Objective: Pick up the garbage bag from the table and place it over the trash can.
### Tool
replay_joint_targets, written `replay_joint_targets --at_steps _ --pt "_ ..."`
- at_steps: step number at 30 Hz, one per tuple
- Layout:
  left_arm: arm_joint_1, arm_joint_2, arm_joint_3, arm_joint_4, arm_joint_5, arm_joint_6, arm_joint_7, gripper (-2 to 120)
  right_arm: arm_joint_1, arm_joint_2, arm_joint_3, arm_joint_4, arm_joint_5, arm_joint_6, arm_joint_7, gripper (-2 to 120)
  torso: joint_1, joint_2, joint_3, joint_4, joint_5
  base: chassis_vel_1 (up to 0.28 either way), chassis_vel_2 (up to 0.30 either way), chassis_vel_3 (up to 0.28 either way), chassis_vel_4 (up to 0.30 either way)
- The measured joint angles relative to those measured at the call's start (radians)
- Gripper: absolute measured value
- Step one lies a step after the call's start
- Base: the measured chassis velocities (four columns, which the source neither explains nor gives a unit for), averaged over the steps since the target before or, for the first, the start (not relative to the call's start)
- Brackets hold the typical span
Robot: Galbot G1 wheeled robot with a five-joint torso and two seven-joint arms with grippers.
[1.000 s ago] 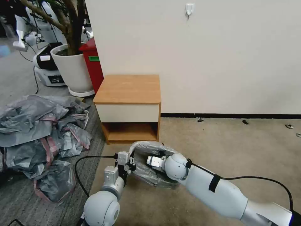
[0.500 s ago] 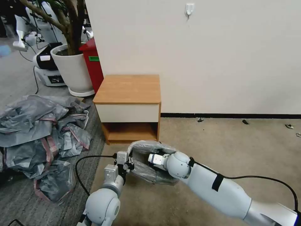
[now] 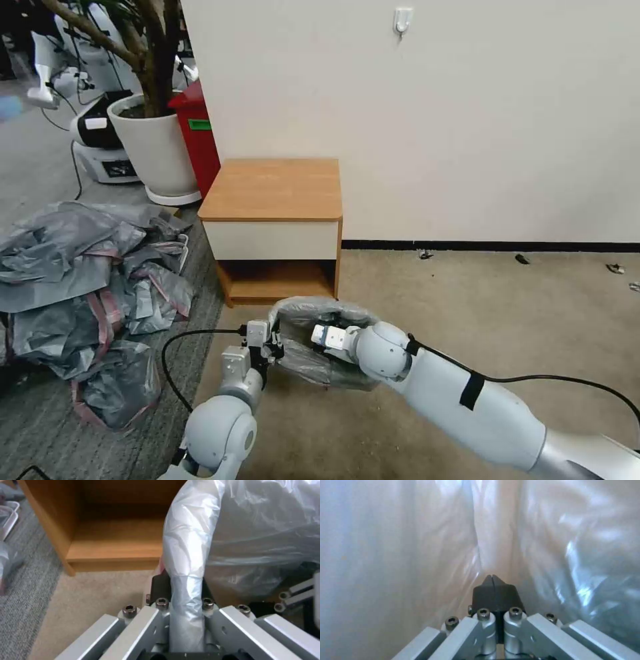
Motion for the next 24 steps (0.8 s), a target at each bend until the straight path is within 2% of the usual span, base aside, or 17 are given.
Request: replay_joint_targets --at_steps 4,15,24 --pt "0.002 0.000 -0.001 -0.006 -0.020 0.004 -0.003 2 -0.002 -0.002 0.000 0.008 0.030 0.000 0.007 0 0.000 0.000 0.000 0.0000 0.0000 0.000 0.000 0.000 0.000" --pt "0.012 0.012 -0.017 -0.049 -0.165 0.050 -0.031 2 -0.011 -0.027 0.003 0.031 0.116 0.000 0.028 0 0.000 0.000 0.000 0.0000 0.0000 0.000 0.000 0.000 0.000" --pt "0.003 0.015 -0.022 -0.040 -0.192 0.058 -0.037 2 0.000 -0.038 0.001 0.072 0.149 0.001 0.043 0 0.000 0.000 0.000 0.0000 -0.0001 0.000 0.000 0.000 0.000"
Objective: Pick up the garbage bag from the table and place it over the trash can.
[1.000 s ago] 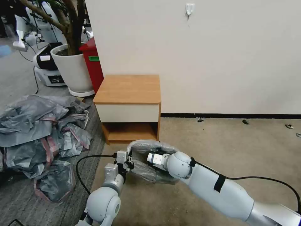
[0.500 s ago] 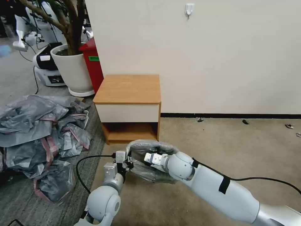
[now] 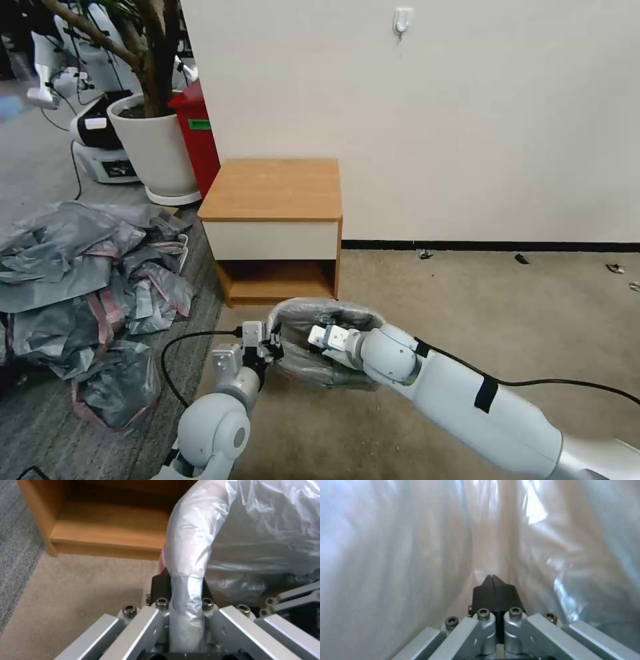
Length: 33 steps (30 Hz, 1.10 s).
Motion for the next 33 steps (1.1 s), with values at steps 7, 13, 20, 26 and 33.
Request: replay_joint_targets --at_steps 7,13,20,26,33 --pt "-0.006 -0.002 0.000 0.017 -0.033 0.004 -0.018 2 0.025 -0.012 -0.008 0.025 0.024 0.000 0.009 0 0.000 0.000 0.000 0.0000 0.0000 0.000 0.000 0.000 0.000" --pt "-0.004 -0.001 -0.005 0.019 -0.036 0.006 -0.018 2 0.031 -0.021 -0.016 0.041 0.030 0.001 0.011 0 0.000 0.000 0.000 0.0000 0.0001 0.000 0.000 0.000 0.000" --pt "-0.011 0.005 -0.021 0.030 -0.065 0.008 -0.023 2 0.026 -0.062 -0.013 0.093 0.043 0.002 0.010 0 0.000 0.000 0.000 0.0000 0.0002 0.000 0.000 0.000 0.000" --pt "-0.027 0.011 -0.027 0.036 -0.132 0.024 -0.054 2 0.024 -0.140 0.046 0.200 0.095 0.003 0.010 0 0.000 0.000 0.000 -0.0001 -0.0001 0.000 0.000 0.000 0.000" --pt "-0.036 0.018 -0.023 0.039 -0.173 0.039 -0.074 2 -0.093 -0.222 0.243 0.354 0.151 0.047 0.028 0 0.000 0.000 0.000 0.0000 0.0003 0.000 0.000 0.000 0.000"
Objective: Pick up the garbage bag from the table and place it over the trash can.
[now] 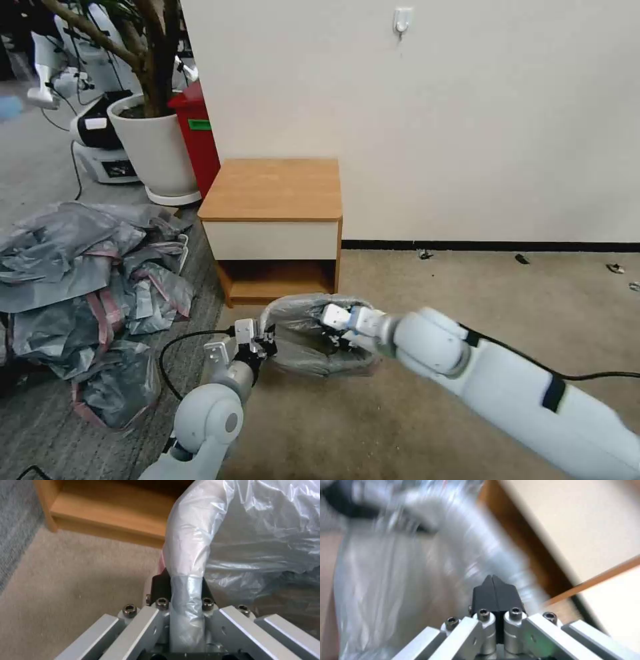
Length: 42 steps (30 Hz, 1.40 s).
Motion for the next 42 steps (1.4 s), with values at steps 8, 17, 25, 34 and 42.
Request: replay_joint_targets --at_steps 8,17,25,34,42 --pt "0.023 0.022 -0.015 -0.050 -0.156 0.075 -0.065 2 -0.326 0.050 0.387 0.184 0.056 0.201 0.238 6 0.000 0.000 0.000 -0.0004 -0.0001 0.000 0.000 0.000 0.000" --pt "0.037 0.042 -0.030 -0.088 -0.327 0.165 -0.230 2 -0.561 0.226 0.544 0.211 -0.021 0.431 0.404 39 0.000 0.000 0.000 -0.0001 -0.0002 0.000 0.000 0.000 0.000" --pt "0.028 0.047 -0.022 -0.090 -0.365 0.202 -0.323 2 -0.606 0.302 0.553 0.208 -0.038 0.444 0.404 67 0.000 0.000 0.000 0.0001 -0.0003 0.000 0.000 0.000 0.000" --pt "0.011 0.043 -0.010 -0.047 -0.365 0.202 -0.343 11 -0.623 0.313 0.549 0.190 -0.045 0.465 0.400 97 0.000 0.000 0.000 -0.0001 -0.0002 0.000 0.000 0.000 0.000" --pt "0.007 0.034 -0.011 -0.033 -0.353 0.196 -0.339 39 -0.629 0.314 0.551 0.183 -0.045 0.474 0.398 98 0.000 0.000 0.000 0.0000 0.0000 0.000 0.000 0.000 0.000"
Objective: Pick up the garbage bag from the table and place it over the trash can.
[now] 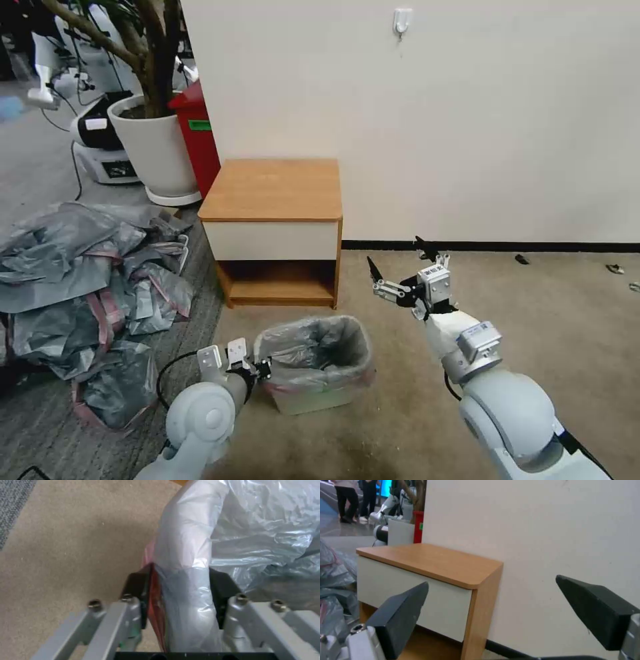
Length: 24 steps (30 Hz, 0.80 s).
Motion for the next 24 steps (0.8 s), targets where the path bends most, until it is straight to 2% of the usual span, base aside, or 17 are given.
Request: replay_joint_targets --at_steps 1,3,5,7,8,9,10,11,14,16,18,19,20,21,23,24 --pt "0.004 0.000 -0.002 -0.004 0.003 0.000 0.004 45 -0.001 0.000 0.000 -0.001 0.000 0.001 0.000 98 0.000 0.000 0.000 -0.0001 0.0000 0.000 0.000 0.000 0.000" --pt "0.005 0.000 -0.003 -0.005 0.005 0.000 0.005 47 -0.002 0.001 0.000 -0.001 0.000 0.001 0.000 98 0.000 0.000 0.000 -0.0001 -0.0001 0.000 0.000 0.000 0.000" --pt "0.013 0.001 -0.008 -0.012 0.014 0.002 0.020 57 -0.003 0.002 0.000 -0.002 0.000 0.002 -0.001 98 0.000 0.000 0.000 -0.0002 -0.0005 0.000 0.000 0.000 0.000" --pt "0.016 0.003 -0.011 -0.016 0.016 0.002 0.026 58 -0.004 0.002 0.000 -0.002 0.000 0.002 -0.001 98 0.000 0.000 0.000 -0.0001 -0.0005 0.000 0.000 0.000 0.000" --pt "0.020 0.005 -0.015 -0.022 0.018 0.003 0.035 62 -0.005 0.003 0.000 -0.002 -0.001 0.002 -0.001 98 0.000 0.000 0.000 -0.0001 -0.0004 0.000 0.000 0.000 0.000" --pt "0.030 0.010 -0.027 -0.041 0.020 0.003 0.061 74 -0.008 0.004 0.000 -0.002 -0.001 0.002 -0.001 98 0.000 0.000 0.000 -0.0002 -0.0004 0.000 0.000 0.000 0.000" --pt "0.038 0.013 -0.036 -0.055 0.020 0.003 0.078 78 -0.009 0.005 0.000 -0.003 0.000 0.002 -0.001 98 0.000 0.000 0.000 -0.0001 -0.0003 0.000 0.000 0.000 0.000" --pt "0.038 0.013 -0.036 -0.055 0.020 0.003 0.078 78 -0.009 0.005 0.000 -0.003 0.000 0.002 -0.001 98 0.000 0.000 0.000 -0.0001 -0.0003 0.000 0.000 0.000 0.000" --pt "0.058 0.019 -0.060 -0.086 0.023 0.003 0.113 91 -0.010 0.005 0.000 -0.003 0.030 0.003 -0.003 99 0.000 0.000 0.000 -0.0002 -0.0002 0.000 0.000 0.000 0.000" --pt "0.066 0.020 -0.067 -0.097 0.030 0.003 0.127 95 -0.012 0.005 0.003 -0.003 0.054 0.006 -0.005 100 0.000 0.000 0.000 -0.0001 -0.0001 0.000 0.000 0.000 0.000" --pt "0.096 0.027 -0.089 -0.135 0.094 -0.042 0.199 99 -0.020 0.007 0.023 -0.003 0.105 0.019 -0.007 100 0.000 0.000 0.000 -0.0002 -0.0002 0.000 0.000 0.000 0.000" --pt "0.096 0.027 -0.089 -0.135 0.094 -0.042 0.199 99 -0.020 0.007 0.023 -0.003 0.105 0.019 -0.007 100 0.000 0.000 0.000 -0.0002 -0.0002 0.000 0.000 0.000 0.000" --pt "0.106 0.027 -0.097 -0.145 0.126 -0.066 0.229 99 -0.025 0.009 0.032 -0.003 0.118 0.030 -0.007 100 0.000 0.000 0.000 -0.0001 0.0000 0.000 0.000 0.000 0.000" --pt "0.127 0.026 -0.116 -0.161 0.202 -0.137 0.297 100 -0.034 0.012 0.049 -0.002 0.141 0.054 -0.008 100 0.000 0.000 0.000 -0.0002 -0.0001 0.000 0.000 0.000 0.000" --pt "0.162 0.010 -0.144 -0.177 0.328 -0.266 0.381 100 -0.055 0.020 0.070 0.003 0.181 0.089 -0.004 100 0.000 0.000 0.000 -0.0001 -0.0001 0.000 0.000 0.000 0.000" --pt "0.162 0.010 -0.144 -0.177 0.328 -0.266 0.381 100 -0.055 0.020 0.070 0.003 0.181 0.089 -0.004 100 0.000 0.000 0.000 -0.0001 -0.0001 0.000 0.000 0.000 0.000"
